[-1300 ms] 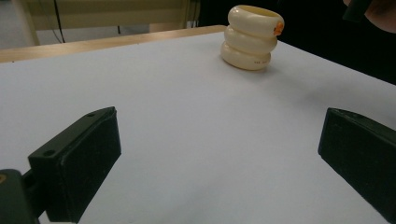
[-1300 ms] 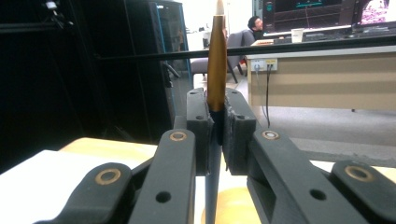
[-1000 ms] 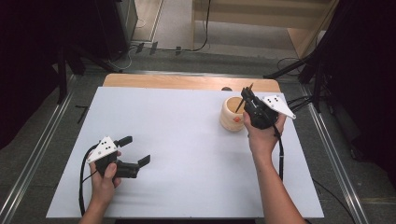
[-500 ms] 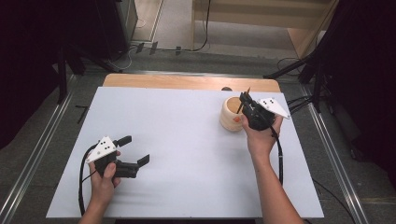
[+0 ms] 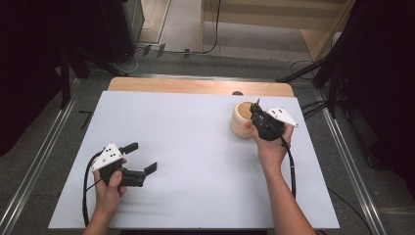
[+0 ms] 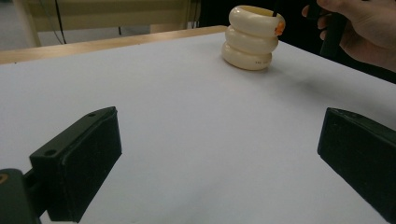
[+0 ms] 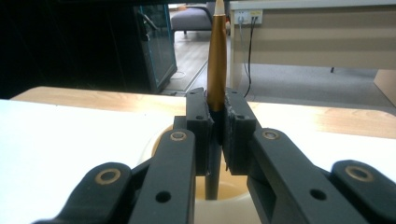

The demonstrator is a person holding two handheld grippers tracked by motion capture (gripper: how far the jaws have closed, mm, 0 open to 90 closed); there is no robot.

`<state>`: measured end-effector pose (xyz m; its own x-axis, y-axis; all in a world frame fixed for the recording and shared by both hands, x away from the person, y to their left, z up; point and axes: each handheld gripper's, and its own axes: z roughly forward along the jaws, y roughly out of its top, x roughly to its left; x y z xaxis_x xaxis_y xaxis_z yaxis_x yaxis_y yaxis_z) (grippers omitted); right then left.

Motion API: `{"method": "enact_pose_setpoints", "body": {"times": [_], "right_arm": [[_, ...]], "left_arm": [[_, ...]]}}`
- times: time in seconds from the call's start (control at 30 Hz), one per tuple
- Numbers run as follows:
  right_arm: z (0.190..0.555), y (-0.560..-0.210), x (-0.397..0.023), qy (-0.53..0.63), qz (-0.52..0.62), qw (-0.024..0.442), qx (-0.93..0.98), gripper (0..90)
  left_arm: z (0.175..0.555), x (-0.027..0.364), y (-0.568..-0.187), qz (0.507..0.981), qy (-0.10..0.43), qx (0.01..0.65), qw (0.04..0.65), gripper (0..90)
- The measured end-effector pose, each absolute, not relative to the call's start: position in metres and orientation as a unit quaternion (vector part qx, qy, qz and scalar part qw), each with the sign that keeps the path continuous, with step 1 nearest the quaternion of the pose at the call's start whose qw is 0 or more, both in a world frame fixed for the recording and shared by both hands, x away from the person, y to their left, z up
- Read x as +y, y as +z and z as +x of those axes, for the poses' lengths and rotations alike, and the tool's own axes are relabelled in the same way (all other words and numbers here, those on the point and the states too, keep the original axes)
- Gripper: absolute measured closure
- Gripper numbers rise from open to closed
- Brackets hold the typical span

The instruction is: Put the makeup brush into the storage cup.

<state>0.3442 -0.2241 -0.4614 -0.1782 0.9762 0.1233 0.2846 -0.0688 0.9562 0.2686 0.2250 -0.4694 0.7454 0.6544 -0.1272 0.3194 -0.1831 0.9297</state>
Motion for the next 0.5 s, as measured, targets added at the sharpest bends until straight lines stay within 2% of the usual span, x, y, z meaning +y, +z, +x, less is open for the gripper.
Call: {"method": "enact_pose_setpoints", "body": {"times": [0.23, 0.4, 0.5], "right_arm": [[0.3438, -0.4696, -0.2239, 0.483, 0.547, 0.346, 0.590, 82.3], [0.3401, -0.4661, -0.2263, 0.499, 0.551, 0.337, 0.578, 65.5], [0.3346, -0.4640, -0.2258, 0.502, 0.544, 0.344, 0.578, 61.3]], "left_arm": [[0.2686, 0.2248, -0.4698, 0.753, 0.152, 0.324, 0.552, 0.0], [0.2687, 0.2251, -0.4698, 0.753, 0.153, 0.325, 0.551, 0.0], [0.2688, 0.2256, -0.4695, 0.752, 0.154, 0.326, 0.553, 0.0]]}}
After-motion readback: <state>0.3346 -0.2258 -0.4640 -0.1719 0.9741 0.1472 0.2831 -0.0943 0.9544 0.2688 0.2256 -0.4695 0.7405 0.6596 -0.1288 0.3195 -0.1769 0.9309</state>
